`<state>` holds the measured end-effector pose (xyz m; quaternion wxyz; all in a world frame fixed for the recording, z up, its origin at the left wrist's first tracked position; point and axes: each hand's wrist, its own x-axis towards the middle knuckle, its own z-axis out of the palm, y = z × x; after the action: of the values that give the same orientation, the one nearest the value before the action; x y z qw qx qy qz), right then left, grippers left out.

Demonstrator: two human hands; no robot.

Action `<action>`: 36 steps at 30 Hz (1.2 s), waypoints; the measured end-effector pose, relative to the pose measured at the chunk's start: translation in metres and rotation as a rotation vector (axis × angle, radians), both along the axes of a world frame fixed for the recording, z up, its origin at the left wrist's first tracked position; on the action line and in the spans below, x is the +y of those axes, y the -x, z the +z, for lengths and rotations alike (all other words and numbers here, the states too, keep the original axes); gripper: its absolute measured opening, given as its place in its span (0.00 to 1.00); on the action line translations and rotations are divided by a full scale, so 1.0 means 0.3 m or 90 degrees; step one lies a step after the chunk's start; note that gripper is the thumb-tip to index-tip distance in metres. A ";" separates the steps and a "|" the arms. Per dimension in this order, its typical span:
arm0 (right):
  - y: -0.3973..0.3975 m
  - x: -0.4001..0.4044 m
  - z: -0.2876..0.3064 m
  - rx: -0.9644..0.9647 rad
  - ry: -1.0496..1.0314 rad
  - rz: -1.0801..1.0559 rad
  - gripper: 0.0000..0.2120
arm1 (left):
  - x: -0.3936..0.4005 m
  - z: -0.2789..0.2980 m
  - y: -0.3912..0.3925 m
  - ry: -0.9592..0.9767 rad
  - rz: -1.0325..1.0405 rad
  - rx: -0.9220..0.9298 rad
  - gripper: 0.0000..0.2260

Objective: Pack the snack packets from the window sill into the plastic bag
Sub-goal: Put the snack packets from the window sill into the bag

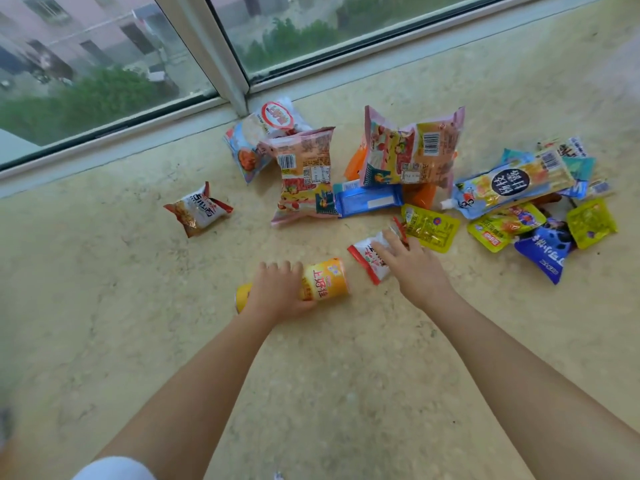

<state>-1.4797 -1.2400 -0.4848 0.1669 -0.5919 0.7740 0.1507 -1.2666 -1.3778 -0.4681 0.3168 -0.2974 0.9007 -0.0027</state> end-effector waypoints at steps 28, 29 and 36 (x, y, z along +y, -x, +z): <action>-0.332 0.143 0.202 -0.071 0.289 -0.152 0.29 | 0.234 0.337 -0.292 -0.141 0.497 0.512 0.44; -0.359 0.148 0.240 -0.074 0.320 -0.160 0.29 | 0.248 0.369 -0.317 -0.133 0.508 0.532 0.44; -0.613 0.205 0.508 -0.090 0.475 -0.174 0.28 | 0.339 0.594 -0.528 -0.138 0.617 0.665 0.39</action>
<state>-1.2957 -1.1786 -0.3324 0.0120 -0.5125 0.8336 -0.2056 -1.1081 -1.2760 -0.2897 -0.1619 -0.5929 0.6966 0.3701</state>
